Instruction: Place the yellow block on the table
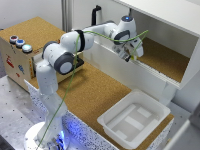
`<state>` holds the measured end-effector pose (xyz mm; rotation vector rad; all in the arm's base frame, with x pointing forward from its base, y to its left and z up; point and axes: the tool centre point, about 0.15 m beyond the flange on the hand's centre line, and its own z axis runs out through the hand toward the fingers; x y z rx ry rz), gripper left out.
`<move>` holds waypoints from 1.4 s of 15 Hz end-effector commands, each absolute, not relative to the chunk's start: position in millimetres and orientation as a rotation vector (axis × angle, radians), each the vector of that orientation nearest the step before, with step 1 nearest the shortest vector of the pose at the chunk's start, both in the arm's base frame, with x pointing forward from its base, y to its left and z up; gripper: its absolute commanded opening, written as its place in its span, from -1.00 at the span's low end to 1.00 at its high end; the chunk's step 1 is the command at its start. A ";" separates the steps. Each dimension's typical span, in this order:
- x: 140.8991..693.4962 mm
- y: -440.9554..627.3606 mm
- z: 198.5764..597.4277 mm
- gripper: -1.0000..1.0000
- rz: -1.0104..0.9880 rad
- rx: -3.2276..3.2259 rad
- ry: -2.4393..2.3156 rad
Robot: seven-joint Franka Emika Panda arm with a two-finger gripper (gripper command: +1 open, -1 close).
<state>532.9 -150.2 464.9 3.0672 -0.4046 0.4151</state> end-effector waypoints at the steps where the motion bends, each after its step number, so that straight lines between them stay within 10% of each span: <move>1: 434.6 -118.5 424.4 -1.00 0.487 3.111 -0.359; 15: 338.4 -68.1 273.6 -1.00 0.094 3.173 -0.008; 21: 354.5 -54.2 230.4 -1.00 0.267 3.020 0.204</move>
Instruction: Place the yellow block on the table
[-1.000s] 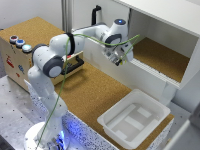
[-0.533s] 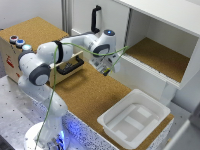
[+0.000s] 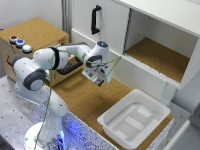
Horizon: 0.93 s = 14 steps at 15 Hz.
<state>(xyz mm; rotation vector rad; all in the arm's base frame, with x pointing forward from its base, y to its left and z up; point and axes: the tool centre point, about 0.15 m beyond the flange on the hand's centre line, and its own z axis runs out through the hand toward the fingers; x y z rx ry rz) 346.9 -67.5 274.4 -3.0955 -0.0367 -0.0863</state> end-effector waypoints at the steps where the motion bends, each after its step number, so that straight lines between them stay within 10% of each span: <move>1: 355.6 -53.8 226.2 -1.00 -0.322 -3.241 -0.193; 9: 384.0 -41.7 217.1 -1.00 -0.439 -3.230 0.033; 10: 389.2 -39.8 225.8 1.00 -0.442 -3.210 0.064; 14: 383.1 -16.2 266.9 1.00 -0.536 -3.167 0.010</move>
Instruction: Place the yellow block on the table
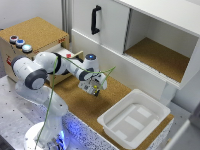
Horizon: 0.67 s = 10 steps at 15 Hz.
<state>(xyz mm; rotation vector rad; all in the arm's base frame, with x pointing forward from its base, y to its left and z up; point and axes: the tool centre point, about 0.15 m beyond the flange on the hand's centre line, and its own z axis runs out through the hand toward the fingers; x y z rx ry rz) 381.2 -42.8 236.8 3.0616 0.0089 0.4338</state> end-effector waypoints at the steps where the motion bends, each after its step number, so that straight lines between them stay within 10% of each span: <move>1: 380.8 -13.8 274.2 1.00 0.518 3.032 -0.025; 10: 379.7 7.6 374.7 1.00 0.498 3.102 -0.156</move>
